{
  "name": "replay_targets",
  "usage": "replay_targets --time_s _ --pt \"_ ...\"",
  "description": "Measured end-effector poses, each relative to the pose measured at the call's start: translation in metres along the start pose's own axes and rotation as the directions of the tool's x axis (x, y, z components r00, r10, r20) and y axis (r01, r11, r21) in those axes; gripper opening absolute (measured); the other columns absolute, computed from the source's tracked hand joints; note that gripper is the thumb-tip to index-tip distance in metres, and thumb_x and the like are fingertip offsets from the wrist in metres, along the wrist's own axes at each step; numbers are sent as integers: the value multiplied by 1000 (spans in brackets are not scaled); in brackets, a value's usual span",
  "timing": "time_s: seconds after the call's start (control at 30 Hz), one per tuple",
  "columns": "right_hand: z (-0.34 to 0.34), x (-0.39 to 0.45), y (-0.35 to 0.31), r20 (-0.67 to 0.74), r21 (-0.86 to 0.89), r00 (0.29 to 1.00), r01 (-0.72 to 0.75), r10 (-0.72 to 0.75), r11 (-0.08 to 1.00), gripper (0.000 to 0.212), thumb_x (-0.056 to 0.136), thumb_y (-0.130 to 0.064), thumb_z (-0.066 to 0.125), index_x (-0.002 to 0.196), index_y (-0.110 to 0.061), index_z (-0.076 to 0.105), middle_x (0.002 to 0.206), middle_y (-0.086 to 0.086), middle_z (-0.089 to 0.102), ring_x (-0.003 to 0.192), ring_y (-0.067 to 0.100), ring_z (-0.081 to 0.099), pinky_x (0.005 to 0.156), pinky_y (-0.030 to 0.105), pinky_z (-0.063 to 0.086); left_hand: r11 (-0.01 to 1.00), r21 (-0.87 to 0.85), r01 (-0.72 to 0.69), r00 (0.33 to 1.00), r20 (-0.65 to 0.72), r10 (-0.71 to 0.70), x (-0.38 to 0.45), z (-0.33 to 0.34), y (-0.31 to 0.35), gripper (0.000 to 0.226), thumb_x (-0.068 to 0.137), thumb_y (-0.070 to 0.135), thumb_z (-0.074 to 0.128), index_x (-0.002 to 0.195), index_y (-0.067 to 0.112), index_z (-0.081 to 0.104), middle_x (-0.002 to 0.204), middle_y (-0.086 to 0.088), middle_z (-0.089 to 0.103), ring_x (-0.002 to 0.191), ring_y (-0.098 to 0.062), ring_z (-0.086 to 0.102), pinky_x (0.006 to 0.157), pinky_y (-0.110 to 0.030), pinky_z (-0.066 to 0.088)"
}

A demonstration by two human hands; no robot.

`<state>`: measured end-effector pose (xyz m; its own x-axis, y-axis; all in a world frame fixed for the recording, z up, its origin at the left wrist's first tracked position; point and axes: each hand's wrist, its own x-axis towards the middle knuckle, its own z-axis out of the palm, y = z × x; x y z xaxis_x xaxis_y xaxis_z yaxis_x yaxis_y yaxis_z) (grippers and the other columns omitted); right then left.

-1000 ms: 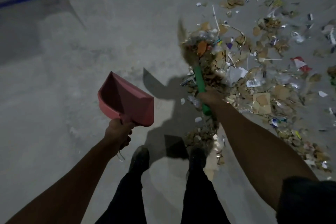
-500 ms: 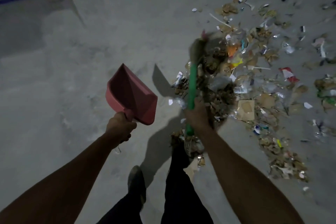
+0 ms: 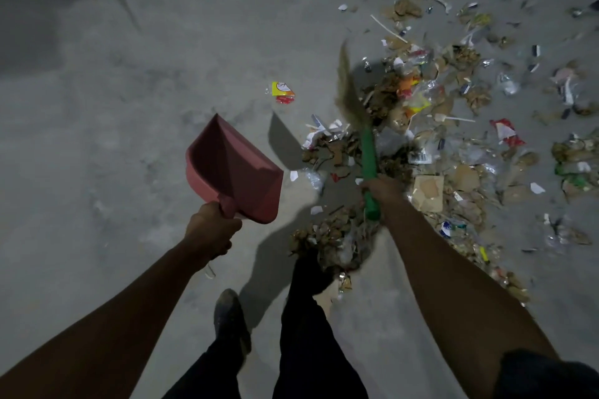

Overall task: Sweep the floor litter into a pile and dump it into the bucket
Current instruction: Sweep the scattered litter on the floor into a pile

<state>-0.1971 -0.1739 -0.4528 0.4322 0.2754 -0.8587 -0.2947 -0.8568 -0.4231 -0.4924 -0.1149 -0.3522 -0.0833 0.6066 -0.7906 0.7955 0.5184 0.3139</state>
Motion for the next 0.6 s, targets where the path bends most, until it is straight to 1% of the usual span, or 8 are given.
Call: replay_targets --time_s 0.1,0.17,0.3,0.33,0.43,0.5,0.57,0.6 --pt "-25 10 -16 -60 49 998 -19 22 999 24 91 1 62 115 3 57 75 13 55 55 23 50 31 19 40 1000 -15 -8 1000 9 8 2 8 2 10 88 10 63 90 9 53 71 -13 58 46 -19 53 35 -21 38" --pt "-40 17 -24 -96 152 994 -34 49 988 26 92 2 59 118 4 57 72 13 55 51 22 51 32 20 41 999 -29 -14 1000 19 14 2 13 3 10 89 10 62 92 10 53 70 -13 58 45 -19 52 34 -21 38" --pt "-63 32 -28 -188 331 975 -48 115 943 23 89 1 63 111 -1 55 74 11 56 36 15 54 32 19 42 998 -46 -35 999 31 37 0 21 5 9 88 9 62 92 9 54 67 -13 56 40 -17 49 33 -20 36" --pt "-67 34 -27 -211 384 968 -45 135 922 24 89 -1 63 112 -2 55 75 11 57 36 14 54 32 19 42 998 -48 -43 998 32 45 -1 22 4 8 89 9 62 91 9 54 66 -13 56 38 -16 48 33 -20 36" --pt "-68 37 -24 -263 479 950 -20 166 877 30 89 -7 63 118 -2 57 89 12 61 56 19 58 38 24 45 996 -47 -76 996 36 78 -6 21 3 7 89 9 61 89 8 53 64 -15 55 36 -15 45 33 -21 34" --pt "-57 22 -21 -261 495 955 7 141 869 33 87 -6 65 119 -2 59 96 13 63 60 19 58 45 27 47 994 -57 -91 995 34 93 -10 19 1 8 89 9 61 90 8 53 63 -15 54 35 -15 45 33 -21 33" --pt "-38 -5 -14 -227 471 970 32 86 881 21 87 -6 66 107 -5 63 96 14 64 64 19 59 56 32 51 993 -68 -95 995 21 96 -14 16 0 8 89 8 61 87 8 54 62 -15 54 35 -15 45 33 -21 34" --pt "-27 -23 -8 -201 415 979 44 44 909 15 87 -7 65 102 -8 63 96 14 65 68 22 61 63 35 53 993 -71 -96 995 16 98 -17 14 -2 9 89 8 61 85 8 53 61 -14 53 35 -16 45 33 -22 34"
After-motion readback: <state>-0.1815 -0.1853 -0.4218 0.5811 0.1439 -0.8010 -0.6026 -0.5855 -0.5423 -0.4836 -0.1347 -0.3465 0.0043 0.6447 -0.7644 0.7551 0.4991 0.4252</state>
